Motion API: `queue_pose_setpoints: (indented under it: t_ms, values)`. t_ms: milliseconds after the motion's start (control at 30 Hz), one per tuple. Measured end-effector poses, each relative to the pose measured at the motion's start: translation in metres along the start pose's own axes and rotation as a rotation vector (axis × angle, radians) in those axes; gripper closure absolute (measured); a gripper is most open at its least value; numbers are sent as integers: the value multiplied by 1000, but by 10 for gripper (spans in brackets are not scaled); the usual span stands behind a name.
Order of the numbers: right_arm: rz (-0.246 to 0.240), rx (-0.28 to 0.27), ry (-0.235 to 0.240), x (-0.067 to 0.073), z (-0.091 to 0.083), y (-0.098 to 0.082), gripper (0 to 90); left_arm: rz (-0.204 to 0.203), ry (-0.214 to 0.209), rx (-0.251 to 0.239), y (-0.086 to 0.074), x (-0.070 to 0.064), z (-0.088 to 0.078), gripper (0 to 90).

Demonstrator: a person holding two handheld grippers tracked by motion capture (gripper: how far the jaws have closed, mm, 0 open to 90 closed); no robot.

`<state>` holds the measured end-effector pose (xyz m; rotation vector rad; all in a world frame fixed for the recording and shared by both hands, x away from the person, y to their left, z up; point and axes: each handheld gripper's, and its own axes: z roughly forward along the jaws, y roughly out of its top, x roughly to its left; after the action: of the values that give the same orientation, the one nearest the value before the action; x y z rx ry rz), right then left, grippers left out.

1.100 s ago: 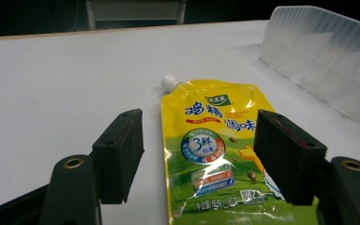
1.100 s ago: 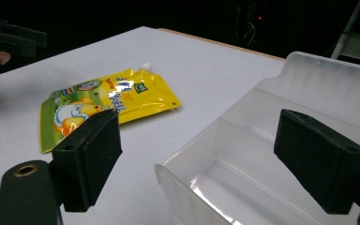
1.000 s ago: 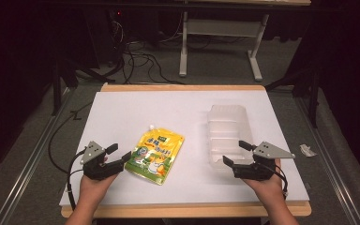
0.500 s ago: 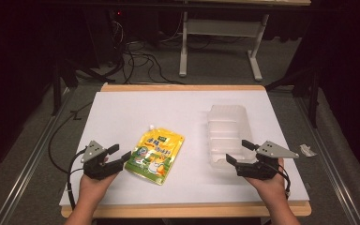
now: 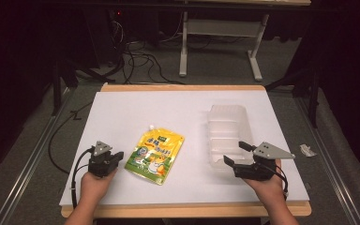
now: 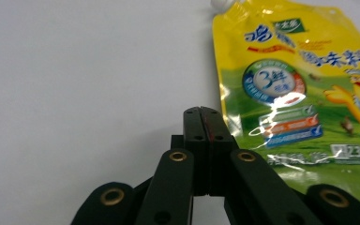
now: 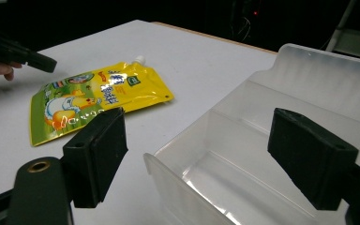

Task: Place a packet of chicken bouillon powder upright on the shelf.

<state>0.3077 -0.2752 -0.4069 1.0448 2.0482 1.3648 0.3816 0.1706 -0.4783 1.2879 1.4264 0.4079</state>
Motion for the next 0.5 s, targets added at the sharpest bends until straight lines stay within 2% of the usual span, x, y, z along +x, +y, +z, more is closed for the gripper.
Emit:
queue_pose_setpoints:
  t_ms: [100,300,500]
  values:
    - [-8,1,3,1,1,0,209,-31,10,28,-2,2,5,900]
    - [-6,12,8,3,2,0,220,-27,0,74,-8,-1,8,900]
    - [-14,11,9,4,3,0,228,-64,-22,87,-8,0,4,900]
